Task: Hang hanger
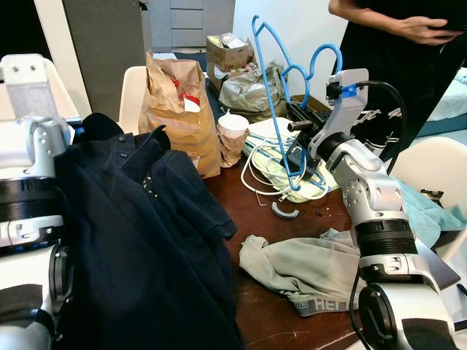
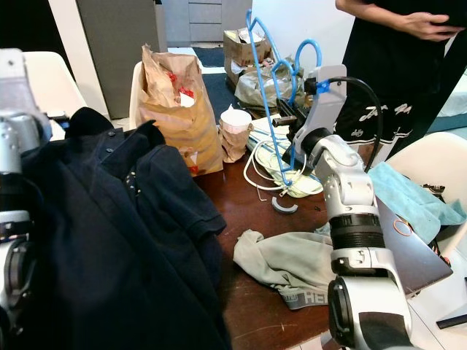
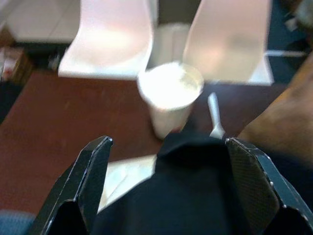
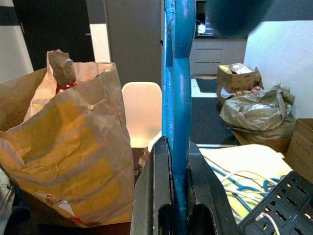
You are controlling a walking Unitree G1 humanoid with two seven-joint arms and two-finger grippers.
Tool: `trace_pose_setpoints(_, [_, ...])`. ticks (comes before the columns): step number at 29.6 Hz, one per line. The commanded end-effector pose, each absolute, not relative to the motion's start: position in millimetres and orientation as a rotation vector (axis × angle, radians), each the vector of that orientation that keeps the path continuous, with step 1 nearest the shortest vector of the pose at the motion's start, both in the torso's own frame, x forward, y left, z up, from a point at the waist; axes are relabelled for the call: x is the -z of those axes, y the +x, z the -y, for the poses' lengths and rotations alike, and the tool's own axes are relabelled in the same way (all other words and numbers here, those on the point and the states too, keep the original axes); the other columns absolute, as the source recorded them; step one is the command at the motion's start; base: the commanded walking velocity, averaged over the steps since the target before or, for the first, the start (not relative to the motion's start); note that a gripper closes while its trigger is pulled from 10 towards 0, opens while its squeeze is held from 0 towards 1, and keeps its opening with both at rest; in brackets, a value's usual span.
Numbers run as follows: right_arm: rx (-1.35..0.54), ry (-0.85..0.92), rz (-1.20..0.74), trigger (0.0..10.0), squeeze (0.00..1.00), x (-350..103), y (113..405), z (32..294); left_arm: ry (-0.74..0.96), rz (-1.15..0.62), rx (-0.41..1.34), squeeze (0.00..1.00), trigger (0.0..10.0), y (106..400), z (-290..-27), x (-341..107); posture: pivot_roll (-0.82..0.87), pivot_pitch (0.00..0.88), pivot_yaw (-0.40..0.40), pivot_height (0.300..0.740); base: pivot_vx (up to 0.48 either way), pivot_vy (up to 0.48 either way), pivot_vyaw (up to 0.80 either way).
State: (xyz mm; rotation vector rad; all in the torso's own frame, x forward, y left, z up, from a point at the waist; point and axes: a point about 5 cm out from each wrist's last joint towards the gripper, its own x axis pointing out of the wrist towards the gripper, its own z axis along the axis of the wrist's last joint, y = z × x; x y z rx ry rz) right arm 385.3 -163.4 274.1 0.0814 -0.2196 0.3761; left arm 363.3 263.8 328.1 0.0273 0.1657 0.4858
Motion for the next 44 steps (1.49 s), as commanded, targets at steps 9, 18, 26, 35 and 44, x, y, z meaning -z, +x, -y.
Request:
trace_pose_setpoints(9, [-0.384, 0.068, 0.240, 10.0, 0.00, -282, 384, 163, 0.066, -0.135, -0.400, 0.00, 10.0, 379, -249, -331, 0.06, 0.000, -0.077, 0.740, 0.000, 0.000, 0.00])
trace_pose_setpoints(18, [-0.377, 0.062, 0.247, 10.0, 0.00, -284, 383, 166, 0.048, -0.300, -0.350, 0.00, 10.0, 387, -248, -282, 0.04, 0.000, -0.069, 0.740, 0.000, 0.000, 0.00])
trace_pose_setpoints(26, [-0.369, 0.056, 0.252, 10.0, 0.00, -285, 383, 169, -0.007, -0.299, -0.294, 0.00, 10.0, 389, -243, -275, 0.03, 0.000, -0.068, 0.740, 0.000, 0.000, 0.00])
trace_pose_setpoints(35, [-0.368, 0.059, 0.255, 10.0, 0.00, -286, 383, 170, -0.049, -0.238, -0.241, 0.00, 0.0, 388, -240, -278, 0.03, 0.000, -0.069, 0.740, 0.000, 0.000, 0.00])
trace_pose_setpoints(44, [-0.368, 0.061, 0.258, 10.0, 0.00, -287, 383, 170, -0.070, -0.217, -0.231, 0.00, 0.0, 383, -242, -281, 0.03, 0.000, -0.067, 0.740, 0.000, 0.000, 0.00])
